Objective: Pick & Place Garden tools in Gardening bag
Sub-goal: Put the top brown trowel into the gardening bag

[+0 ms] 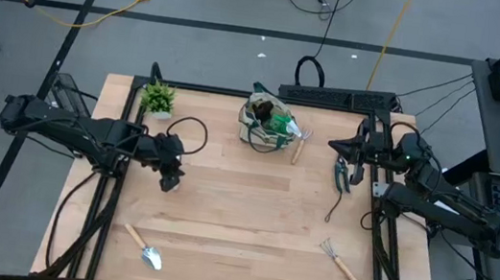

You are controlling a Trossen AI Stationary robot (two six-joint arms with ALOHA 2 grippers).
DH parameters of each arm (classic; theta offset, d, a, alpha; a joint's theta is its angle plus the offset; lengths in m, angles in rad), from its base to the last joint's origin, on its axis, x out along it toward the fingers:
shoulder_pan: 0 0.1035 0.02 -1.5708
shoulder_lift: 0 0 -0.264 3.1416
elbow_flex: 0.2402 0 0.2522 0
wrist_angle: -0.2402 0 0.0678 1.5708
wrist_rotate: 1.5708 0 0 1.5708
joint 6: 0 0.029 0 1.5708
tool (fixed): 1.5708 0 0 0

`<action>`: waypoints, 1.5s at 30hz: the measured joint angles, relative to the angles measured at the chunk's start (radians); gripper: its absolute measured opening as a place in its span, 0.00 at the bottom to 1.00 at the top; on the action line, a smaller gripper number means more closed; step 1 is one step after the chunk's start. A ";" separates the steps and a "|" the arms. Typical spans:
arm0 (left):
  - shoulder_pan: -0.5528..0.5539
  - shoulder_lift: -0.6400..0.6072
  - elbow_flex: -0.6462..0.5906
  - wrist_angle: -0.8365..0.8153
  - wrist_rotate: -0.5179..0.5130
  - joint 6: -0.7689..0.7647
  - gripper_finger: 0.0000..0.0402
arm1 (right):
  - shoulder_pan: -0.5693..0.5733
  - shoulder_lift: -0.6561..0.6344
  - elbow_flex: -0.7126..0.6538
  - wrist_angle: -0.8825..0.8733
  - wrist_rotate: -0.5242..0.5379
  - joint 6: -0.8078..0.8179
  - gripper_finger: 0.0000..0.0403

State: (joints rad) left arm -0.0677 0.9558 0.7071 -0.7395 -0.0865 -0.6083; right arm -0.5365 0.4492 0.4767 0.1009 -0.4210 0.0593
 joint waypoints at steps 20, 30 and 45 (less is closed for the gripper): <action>0.001 0.020 0.000 -0.069 -0.112 -0.088 0.67 | 0.000 0.000 0.000 -0.003 0.001 -0.017 0.00; 0.001 0.102 0.000 -0.071 -0.107 -0.229 0.96 | 0.000 0.000 0.000 0.000 0.001 -0.014 0.00; 0.000 0.111 0.000 -0.072 -0.089 -0.217 0.90 | 0.000 0.000 0.000 0.000 0.000 -0.010 0.00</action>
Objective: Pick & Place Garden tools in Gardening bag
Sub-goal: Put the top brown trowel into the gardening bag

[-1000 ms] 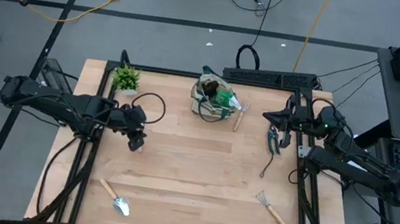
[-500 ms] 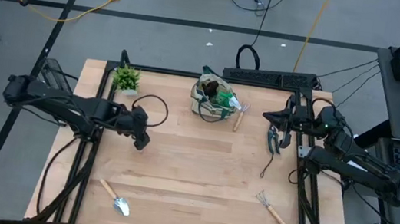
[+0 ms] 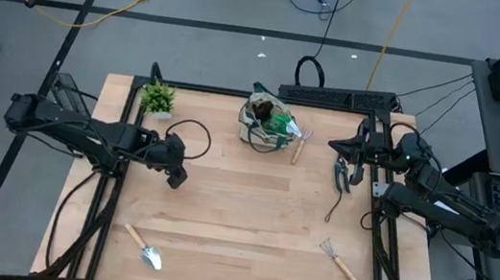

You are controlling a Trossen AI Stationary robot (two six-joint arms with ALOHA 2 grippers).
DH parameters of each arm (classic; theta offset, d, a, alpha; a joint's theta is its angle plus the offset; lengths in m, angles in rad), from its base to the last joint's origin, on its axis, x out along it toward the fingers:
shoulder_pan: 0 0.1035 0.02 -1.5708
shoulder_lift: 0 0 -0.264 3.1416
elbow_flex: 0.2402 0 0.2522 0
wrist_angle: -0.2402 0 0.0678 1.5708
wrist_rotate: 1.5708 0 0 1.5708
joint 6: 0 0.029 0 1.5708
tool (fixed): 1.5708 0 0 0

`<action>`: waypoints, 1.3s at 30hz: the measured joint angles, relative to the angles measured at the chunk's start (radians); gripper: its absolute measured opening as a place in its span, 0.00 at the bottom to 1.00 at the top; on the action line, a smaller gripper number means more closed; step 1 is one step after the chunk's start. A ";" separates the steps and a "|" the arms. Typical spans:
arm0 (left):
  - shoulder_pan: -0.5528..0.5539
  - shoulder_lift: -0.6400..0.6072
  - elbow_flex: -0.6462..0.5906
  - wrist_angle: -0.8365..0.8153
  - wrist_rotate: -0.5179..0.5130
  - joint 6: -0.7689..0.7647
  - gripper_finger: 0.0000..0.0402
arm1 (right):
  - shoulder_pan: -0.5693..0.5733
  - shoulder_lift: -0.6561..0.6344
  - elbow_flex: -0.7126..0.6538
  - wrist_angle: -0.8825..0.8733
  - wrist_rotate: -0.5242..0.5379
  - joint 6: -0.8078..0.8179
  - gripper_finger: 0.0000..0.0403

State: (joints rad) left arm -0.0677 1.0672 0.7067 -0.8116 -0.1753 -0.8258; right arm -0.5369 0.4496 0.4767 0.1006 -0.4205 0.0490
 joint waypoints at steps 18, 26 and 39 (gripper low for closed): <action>0.000 0.000 0.000 0.000 -0.049 0.843 0.86 | 0.000 0.000 0.000 0.000 0.000 -0.004 0.00; -0.002 0.016 0.000 0.006 -0.021 0.973 0.86 | 0.000 0.000 0.000 0.000 0.000 0.006 0.00; -0.073 0.209 -0.001 -0.001 -0.021 1.455 0.86 | 0.000 0.000 0.000 0.000 0.002 0.022 0.00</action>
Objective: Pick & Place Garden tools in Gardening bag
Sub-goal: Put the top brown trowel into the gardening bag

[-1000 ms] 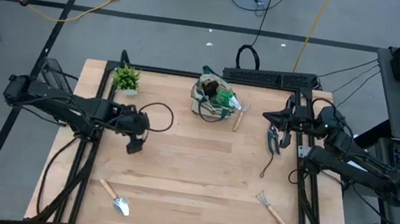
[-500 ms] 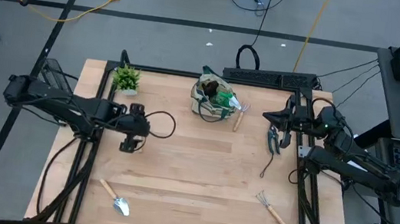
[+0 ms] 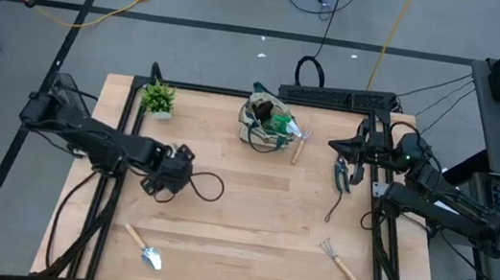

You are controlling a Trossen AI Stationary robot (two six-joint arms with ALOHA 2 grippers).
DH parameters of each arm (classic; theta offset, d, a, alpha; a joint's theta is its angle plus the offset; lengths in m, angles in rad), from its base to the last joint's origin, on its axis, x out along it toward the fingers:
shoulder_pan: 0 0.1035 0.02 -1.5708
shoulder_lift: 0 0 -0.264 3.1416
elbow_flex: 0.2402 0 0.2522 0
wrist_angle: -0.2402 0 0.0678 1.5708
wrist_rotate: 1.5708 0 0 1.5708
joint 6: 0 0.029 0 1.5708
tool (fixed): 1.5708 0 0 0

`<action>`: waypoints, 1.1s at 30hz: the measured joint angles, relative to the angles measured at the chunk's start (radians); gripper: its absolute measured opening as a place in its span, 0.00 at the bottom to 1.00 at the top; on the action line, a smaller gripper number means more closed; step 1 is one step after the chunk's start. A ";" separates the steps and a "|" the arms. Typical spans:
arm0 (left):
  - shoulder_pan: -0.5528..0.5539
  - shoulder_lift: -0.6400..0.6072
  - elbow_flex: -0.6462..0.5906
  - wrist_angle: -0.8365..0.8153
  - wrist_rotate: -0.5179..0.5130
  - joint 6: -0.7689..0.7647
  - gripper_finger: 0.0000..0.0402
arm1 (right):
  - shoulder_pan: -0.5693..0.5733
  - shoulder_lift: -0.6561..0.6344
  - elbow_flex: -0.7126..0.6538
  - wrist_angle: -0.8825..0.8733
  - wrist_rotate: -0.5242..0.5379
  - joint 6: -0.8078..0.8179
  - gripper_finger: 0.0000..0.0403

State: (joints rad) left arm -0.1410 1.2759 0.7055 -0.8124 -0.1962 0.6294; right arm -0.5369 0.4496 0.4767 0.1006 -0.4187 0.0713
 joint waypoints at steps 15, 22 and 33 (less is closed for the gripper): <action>0.000 0.187 0.000 0.005 -0.015 0.096 0.86 | 0.000 0.000 0.000 0.000 0.002 0.000 0.00; 0.000 0.234 0.005 0.054 -0.010 0.217 0.86 | 0.000 0.000 0.000 0.000 0.001 0.023 0.00; 0.001 0.259 0.003 0.074 0.028 0.329 0.81 | 0.000 0.000 0.000 0.000 -0.001 0.026 0.00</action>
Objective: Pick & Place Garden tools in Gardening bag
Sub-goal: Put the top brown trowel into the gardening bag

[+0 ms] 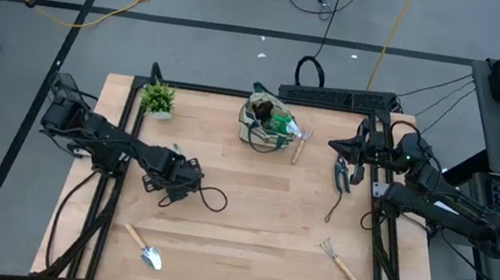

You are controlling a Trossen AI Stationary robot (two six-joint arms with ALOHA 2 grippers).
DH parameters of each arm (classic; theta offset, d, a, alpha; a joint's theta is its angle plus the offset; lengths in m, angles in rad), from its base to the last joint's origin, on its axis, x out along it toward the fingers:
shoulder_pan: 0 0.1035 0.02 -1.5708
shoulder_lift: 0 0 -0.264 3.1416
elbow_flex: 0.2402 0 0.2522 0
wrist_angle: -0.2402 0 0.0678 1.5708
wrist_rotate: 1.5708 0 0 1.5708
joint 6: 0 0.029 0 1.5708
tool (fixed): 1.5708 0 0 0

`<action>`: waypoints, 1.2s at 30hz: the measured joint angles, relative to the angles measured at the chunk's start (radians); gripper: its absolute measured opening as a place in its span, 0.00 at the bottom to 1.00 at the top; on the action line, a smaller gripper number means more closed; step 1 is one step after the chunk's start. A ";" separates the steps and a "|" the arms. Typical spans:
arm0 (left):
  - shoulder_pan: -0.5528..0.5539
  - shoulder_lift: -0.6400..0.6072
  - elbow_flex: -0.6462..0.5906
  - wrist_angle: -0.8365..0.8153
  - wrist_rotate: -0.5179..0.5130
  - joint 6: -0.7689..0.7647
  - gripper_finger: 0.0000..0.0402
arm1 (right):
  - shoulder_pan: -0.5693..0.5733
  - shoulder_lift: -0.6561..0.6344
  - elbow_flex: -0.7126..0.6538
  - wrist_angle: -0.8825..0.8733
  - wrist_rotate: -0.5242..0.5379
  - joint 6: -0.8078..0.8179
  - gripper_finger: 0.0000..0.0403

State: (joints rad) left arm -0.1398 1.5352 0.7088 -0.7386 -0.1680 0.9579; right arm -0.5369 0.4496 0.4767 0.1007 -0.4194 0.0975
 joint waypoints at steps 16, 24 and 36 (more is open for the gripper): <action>0.000 0.002 -0.003 -0.009 0.072 0.062 0.47 | 0.000 0.000 0.000 0.000 0.000 0.000 0.00; -0.016 0.002 -0.003 -0.007 0.073 0.060 0.34 | 0.000 0.000 0.000 0.000 0.000 0.001 0.00; -0.034 0.002 -0.002 0.007 0.062 -0.100 0.17 | 0.000 0.000 0.000 0.000 0.002 0.000 0.00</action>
State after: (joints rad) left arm -0.1734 1.5372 0.7067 -0.7316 -0.1063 0.8579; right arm -0.5369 0.4500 0.4767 0.1006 -0.4175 0.0978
